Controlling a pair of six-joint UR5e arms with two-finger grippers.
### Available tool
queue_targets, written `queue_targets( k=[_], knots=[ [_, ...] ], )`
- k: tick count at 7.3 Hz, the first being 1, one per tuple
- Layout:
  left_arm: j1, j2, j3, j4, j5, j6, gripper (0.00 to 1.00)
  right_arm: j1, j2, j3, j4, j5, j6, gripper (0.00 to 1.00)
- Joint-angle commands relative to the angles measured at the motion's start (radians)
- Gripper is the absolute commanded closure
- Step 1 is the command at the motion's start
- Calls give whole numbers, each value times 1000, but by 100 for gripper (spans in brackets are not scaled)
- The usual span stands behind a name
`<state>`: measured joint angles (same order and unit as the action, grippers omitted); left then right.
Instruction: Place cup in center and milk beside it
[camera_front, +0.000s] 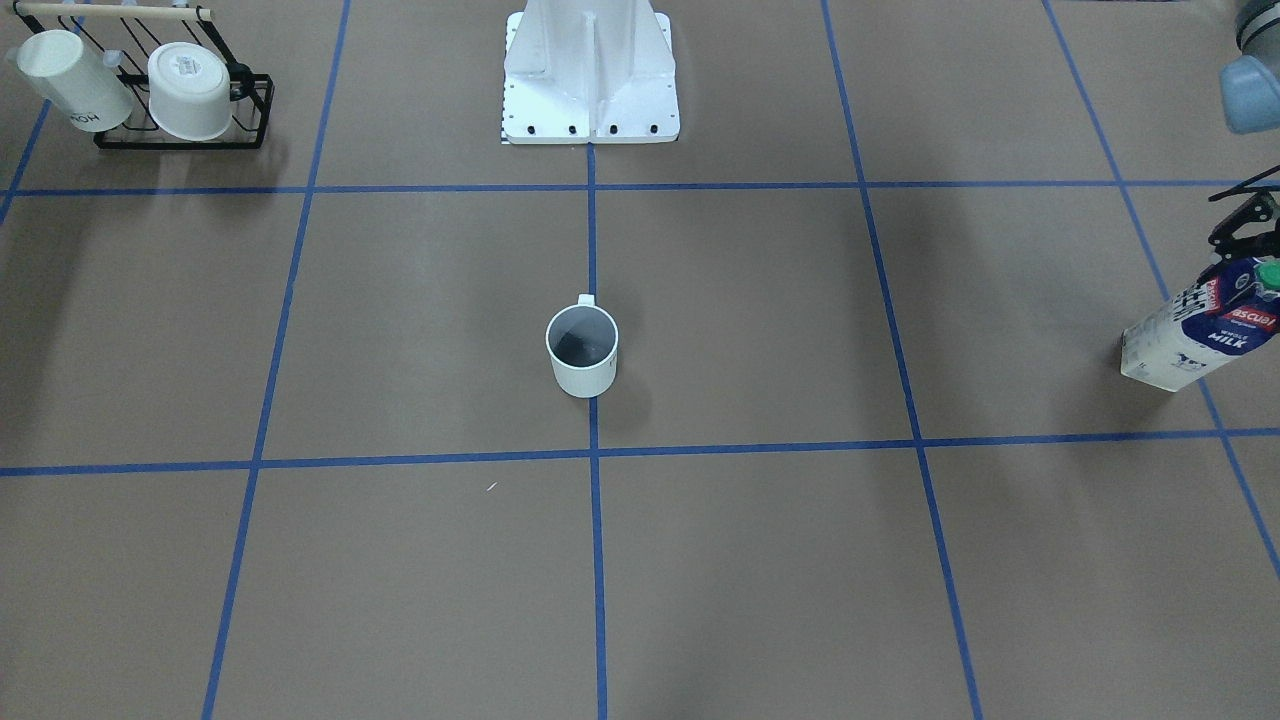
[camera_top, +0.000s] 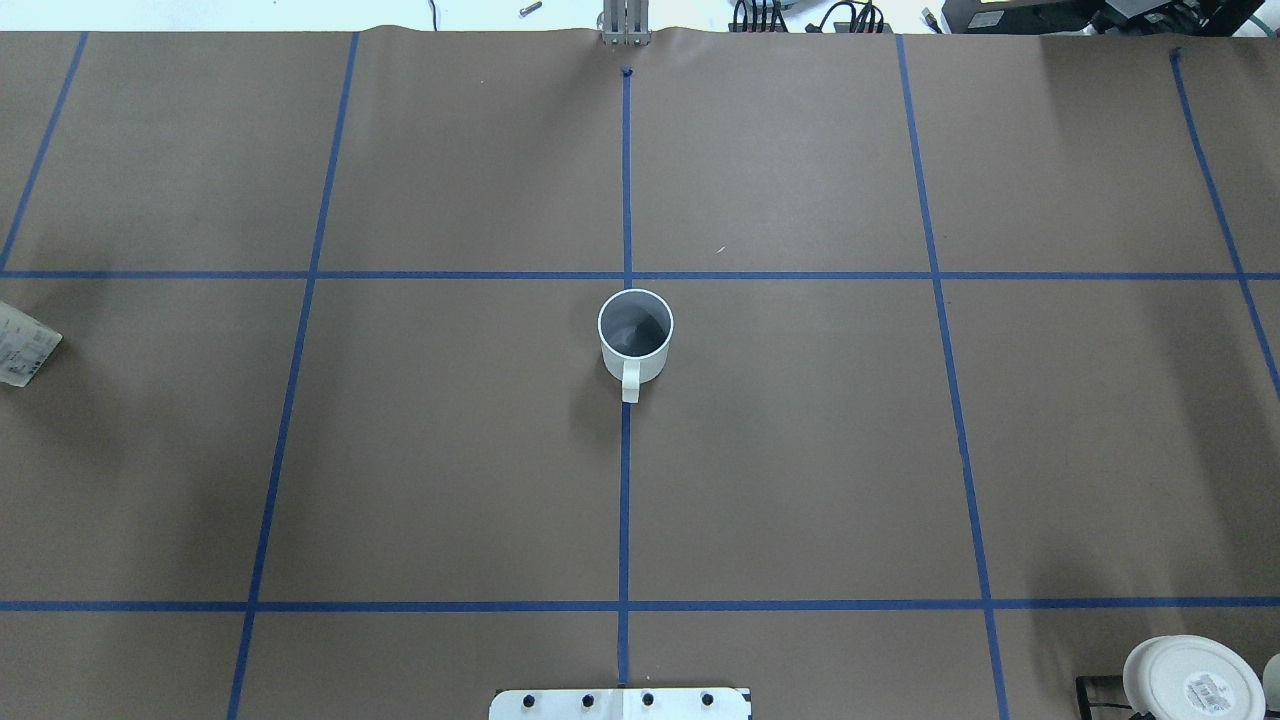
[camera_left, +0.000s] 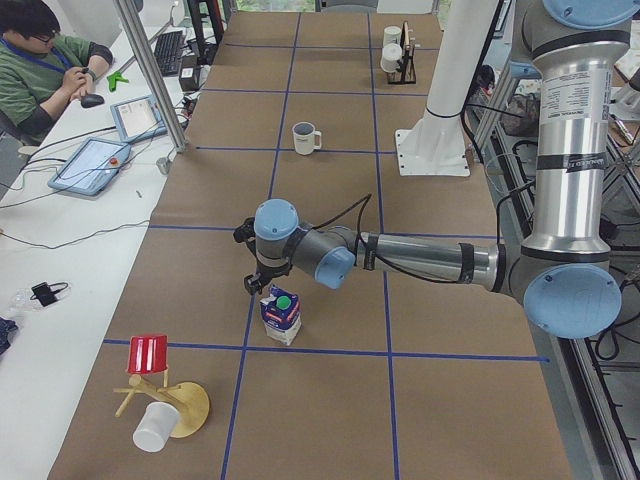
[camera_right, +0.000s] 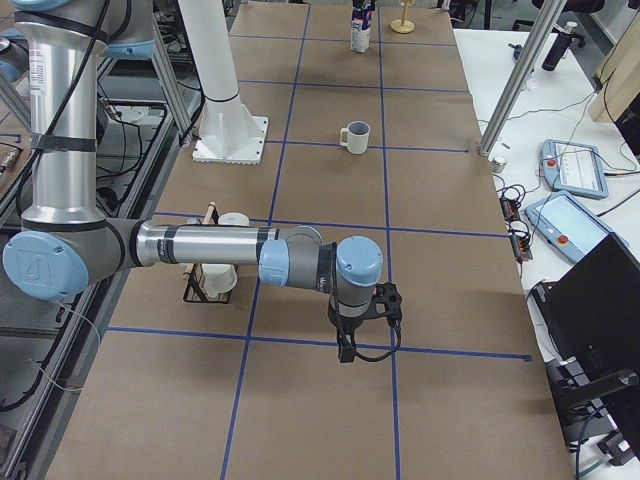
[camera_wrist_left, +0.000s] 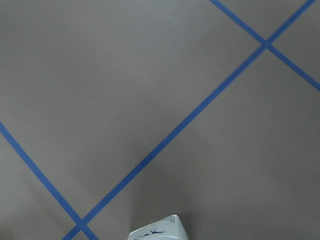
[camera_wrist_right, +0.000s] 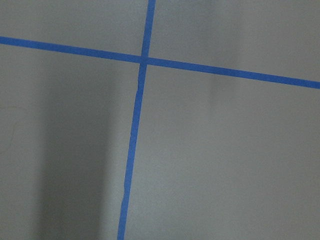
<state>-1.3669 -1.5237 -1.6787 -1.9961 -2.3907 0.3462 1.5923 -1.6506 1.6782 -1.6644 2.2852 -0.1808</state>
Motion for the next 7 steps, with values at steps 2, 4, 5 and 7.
queue_targets(
  k=[2, 4, 5, 7],
  knots=[
    [-1, 22, 1, 0, -1, 4, 87, -2, 0, 0, 0, 0, 4, 0],
    [0, 17, 2, 17, -27, 4, 100, -2, 0, 0, 0, 0, 4, 0],
    [-1, 4, -10, 75, -37, 2, 100, -2, 0, 0, 0, 0, 4, 0],
    [-11, -21, -13, 114, -45, -10, 100, -2, 2, 0, 0, 0, 4, 0]
  ],
)
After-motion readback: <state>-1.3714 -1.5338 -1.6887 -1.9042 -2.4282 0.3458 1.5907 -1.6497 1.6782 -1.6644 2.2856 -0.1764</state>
